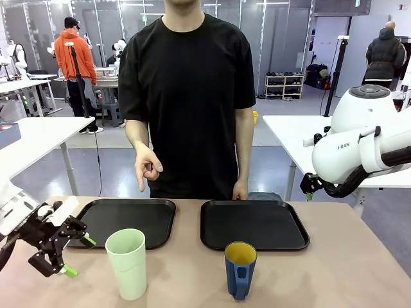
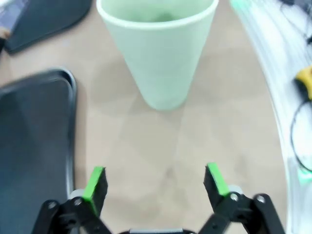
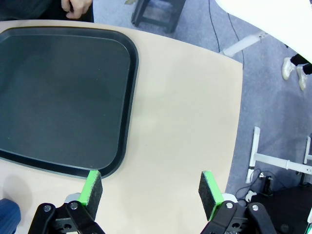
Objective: Sort and store the cups by type.
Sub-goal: Pick up the Reusable plastic cup, then place the picked Reusable plastic cup into the Flat Tray indicated by the person.
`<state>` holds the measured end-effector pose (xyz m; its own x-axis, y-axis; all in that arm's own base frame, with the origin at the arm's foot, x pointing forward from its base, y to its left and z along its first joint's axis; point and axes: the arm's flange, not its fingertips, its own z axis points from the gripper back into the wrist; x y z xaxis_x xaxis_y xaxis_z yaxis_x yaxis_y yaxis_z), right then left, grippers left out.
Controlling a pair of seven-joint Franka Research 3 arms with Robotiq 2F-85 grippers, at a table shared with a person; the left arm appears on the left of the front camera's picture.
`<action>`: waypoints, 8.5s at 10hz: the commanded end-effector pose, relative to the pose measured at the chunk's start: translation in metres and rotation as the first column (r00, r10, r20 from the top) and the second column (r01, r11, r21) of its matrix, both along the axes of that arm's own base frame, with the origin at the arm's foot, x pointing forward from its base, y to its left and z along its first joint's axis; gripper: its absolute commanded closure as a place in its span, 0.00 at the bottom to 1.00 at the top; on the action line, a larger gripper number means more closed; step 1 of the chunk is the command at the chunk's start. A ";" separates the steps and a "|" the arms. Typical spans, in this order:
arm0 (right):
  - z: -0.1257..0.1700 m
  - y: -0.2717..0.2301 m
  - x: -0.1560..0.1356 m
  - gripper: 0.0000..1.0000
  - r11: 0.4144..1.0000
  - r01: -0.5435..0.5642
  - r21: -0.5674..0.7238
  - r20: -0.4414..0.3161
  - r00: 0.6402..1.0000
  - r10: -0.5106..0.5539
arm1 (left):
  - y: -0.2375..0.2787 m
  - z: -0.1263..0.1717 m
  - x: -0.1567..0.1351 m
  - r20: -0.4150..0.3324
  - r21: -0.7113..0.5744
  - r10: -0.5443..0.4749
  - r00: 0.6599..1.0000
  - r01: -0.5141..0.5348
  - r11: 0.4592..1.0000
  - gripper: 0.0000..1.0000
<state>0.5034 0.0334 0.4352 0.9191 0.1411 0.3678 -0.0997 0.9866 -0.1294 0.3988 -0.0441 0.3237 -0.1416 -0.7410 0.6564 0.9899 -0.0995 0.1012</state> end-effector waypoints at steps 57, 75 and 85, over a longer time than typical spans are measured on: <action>0.001 -0.001 0.001 0.00 1.000 0.002 -0.001 0.002 1.000 -0.002 | -0.087 -0.161 0.018 -0.165 -0.721 -0.441 0.882 0.197 0.664 0.46; 0.001 -0.001 0.001 0.00 1.000 0.002 -0.001 0.002 1.000 -0.002 | -0.005 -0.052 0.046 -0.129 -0.739 -0.261 0.957 0.083 0.669 0.58; 0.001 -0.001 0.001 0.00 1.000 0.002 -0.001 0.002 1.000 -0.002 | -0.005 -0.052 0.046 -0.129 -0.739 -0.261 0.957 0.083 0.669 0.58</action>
